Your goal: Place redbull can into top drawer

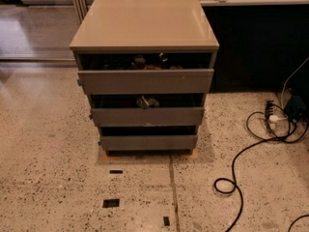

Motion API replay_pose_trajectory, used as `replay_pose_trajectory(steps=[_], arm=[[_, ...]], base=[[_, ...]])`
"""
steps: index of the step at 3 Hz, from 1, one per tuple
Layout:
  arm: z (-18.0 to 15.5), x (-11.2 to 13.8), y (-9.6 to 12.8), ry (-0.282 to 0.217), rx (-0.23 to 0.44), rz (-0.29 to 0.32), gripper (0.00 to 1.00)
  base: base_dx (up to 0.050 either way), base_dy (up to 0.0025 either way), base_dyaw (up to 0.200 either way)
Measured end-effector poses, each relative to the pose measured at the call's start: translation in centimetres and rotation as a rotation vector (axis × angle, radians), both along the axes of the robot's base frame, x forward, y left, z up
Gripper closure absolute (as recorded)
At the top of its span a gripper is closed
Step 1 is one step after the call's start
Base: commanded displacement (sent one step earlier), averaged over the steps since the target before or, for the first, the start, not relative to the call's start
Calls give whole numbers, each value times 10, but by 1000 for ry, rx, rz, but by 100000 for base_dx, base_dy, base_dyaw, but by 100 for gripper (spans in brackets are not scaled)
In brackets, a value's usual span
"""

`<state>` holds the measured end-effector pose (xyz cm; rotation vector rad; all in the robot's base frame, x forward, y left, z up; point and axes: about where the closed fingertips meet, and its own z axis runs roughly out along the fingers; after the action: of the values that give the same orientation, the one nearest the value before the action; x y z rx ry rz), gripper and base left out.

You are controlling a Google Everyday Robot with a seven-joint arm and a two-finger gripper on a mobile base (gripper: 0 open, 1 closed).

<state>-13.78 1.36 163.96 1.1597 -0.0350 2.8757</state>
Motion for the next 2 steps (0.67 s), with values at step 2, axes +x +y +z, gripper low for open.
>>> replay_pose_trajectory(steps=[2], arm=[[-17, 12, -22, 103, 347, 208, 0]], base=[[0, 0, 0]])
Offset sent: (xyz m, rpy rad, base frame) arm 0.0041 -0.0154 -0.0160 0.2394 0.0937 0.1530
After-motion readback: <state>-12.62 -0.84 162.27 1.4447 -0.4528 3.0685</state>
